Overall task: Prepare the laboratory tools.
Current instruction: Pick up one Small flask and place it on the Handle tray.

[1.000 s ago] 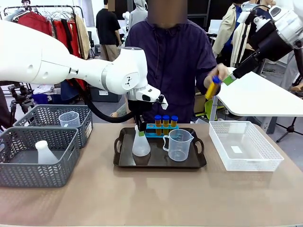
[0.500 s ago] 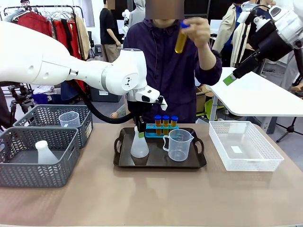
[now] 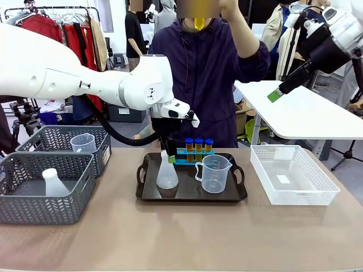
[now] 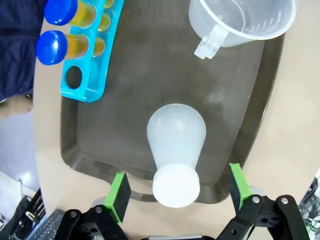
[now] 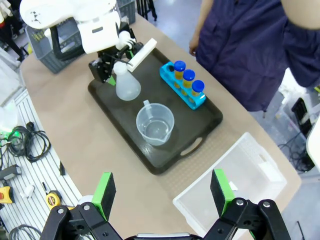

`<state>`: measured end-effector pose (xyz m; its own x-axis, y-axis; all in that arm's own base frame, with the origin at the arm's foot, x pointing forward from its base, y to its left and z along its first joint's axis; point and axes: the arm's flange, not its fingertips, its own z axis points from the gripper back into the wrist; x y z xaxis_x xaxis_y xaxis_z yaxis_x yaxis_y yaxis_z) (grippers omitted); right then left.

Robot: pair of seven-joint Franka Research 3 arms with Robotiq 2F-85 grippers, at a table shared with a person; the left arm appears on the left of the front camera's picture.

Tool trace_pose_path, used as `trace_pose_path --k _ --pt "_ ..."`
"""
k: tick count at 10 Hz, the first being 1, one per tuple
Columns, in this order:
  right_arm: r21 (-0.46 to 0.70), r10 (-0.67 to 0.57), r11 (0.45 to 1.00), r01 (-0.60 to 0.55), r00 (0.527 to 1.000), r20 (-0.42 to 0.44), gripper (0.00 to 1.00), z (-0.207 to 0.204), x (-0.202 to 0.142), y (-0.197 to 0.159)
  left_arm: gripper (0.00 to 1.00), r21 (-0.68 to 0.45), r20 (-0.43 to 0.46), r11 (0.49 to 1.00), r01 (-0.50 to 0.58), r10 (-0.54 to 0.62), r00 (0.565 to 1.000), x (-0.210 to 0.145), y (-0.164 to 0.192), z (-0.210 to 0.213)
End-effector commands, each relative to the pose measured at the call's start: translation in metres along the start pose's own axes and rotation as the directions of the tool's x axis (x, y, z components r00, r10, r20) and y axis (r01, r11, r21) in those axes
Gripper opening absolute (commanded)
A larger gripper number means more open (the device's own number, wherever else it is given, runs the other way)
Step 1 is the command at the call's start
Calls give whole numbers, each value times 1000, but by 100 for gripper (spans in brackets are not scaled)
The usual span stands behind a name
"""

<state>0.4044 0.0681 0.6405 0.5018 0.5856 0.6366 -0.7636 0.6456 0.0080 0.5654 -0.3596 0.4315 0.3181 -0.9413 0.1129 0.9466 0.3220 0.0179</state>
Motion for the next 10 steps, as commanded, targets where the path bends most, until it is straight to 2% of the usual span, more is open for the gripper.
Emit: trace_pose_path --k 1,7,10 --pt "15 -6 1000 6 1000 17 100 0 0 0 100 -72 26 995 -73 75 997 -16 -2 18" --pt "15 -6 1000 6 1000 17 100 0 0 0 100 -59 39 994 -94 97 995 -24 -8 58" --pt "15 -6 1000 6 1000 17 100 0 0 0 100 -37 41 996 -80 81 996 -16 -1 52"
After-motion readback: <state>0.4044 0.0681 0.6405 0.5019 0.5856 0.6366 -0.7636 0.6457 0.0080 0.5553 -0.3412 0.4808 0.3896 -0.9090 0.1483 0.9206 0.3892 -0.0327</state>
